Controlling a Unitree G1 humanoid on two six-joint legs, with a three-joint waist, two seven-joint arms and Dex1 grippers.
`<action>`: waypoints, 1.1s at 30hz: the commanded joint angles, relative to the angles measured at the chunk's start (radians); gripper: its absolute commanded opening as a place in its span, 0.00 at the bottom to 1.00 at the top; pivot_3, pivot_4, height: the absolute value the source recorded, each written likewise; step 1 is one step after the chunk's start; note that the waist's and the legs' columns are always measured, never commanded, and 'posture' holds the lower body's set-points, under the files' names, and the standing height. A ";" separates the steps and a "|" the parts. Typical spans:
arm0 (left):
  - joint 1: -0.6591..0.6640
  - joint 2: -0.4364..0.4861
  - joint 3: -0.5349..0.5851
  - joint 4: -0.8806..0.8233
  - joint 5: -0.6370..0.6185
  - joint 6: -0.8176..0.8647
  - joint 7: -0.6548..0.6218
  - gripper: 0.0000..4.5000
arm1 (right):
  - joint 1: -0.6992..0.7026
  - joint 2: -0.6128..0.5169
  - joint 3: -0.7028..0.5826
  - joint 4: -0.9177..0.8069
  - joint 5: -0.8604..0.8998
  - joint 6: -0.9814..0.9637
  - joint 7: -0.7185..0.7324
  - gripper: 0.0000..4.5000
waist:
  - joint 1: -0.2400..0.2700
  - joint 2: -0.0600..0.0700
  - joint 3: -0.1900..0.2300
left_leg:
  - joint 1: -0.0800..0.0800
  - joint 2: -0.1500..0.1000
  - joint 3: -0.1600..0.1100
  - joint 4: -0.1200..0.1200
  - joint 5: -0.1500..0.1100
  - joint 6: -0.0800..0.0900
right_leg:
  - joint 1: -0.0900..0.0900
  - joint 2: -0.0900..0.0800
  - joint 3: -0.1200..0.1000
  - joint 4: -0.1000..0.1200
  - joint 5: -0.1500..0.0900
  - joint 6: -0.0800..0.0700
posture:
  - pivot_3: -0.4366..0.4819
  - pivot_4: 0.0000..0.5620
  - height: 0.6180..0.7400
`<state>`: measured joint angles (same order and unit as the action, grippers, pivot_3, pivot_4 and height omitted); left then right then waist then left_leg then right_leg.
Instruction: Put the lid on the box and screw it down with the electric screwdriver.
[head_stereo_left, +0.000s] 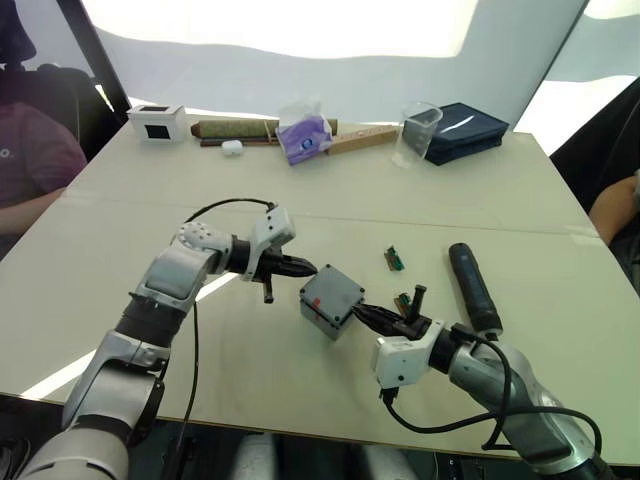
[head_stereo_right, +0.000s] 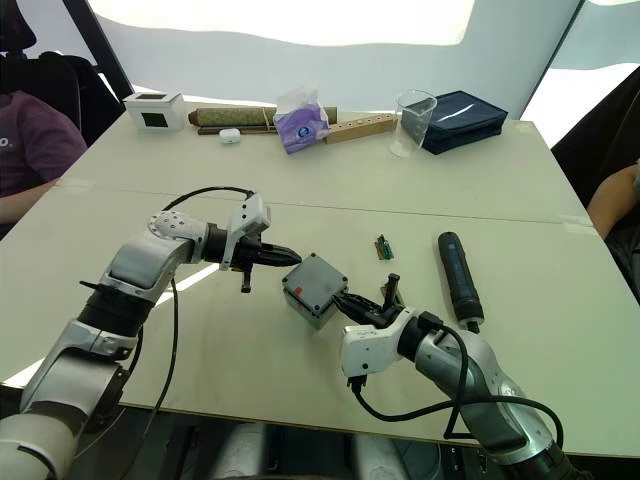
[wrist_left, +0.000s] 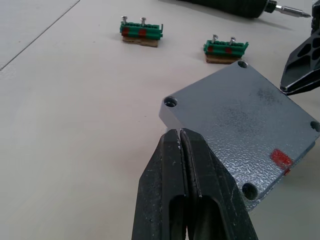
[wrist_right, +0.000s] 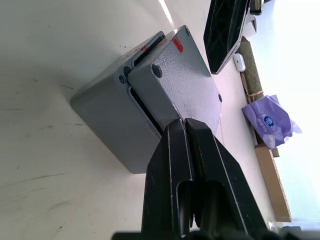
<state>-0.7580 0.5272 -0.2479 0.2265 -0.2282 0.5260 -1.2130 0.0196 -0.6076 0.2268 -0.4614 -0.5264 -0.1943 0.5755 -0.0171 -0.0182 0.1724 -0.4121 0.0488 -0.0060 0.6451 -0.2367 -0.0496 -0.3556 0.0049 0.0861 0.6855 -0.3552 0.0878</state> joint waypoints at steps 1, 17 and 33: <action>-0.026 0.011 0.025 0.009 0.007 -0.034 0.010 0.00 | -0.004 0.003 -0.005 -0.014 0.008 -0.009 -0.009 0.01 | 0.000 0.000 0.000 | 0.000 0.000 0.000 0.000 0.000 0.000 | 0.000 0.000 0.000 0.000 0.000 0.000 | 0.48 0.27 1.00; 0.020 0.004 -0.014 -0.072 -0.006 0.000 -0.002 0.00 | -0.009 0.009 0.003 -0.004 0.005 -0.010 -0.010 0.01 | 0.000 0.000 0.000 | 0.000 0.000 0.000 0.000 0.000 0.000 | 0.000 0.000 0.000 0.000 0.000 0.000 | 0.48 0.27 1.00; 0.027 0.005 -0.020 -0.083 -0.011 0.012 -0.024 0.00 | -0.016 0.015 0.005 0.000 0.002 -0.009 -0.014 0.01 | 0.000 0.000 0.000 | 0.000 0.000 0.000 0.000 0.000 0.000 | 0.000 0.000 0.000 0.000 0.000 0.000 | 0.48 0.27 1.00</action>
<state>-0.7355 0.5293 -0.2629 0.1764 -0.2289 0.5369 -1.2267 0.0184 -0.6029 0.2307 -0.4463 -0.5285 -0.1944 0.5747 -0.0172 -0.0182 0.1724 -0.4121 0.0488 -0.0060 0.6451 -0.2367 -0.0496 -0.3556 0.0048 0.0862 0.6855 -0.3552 0.0878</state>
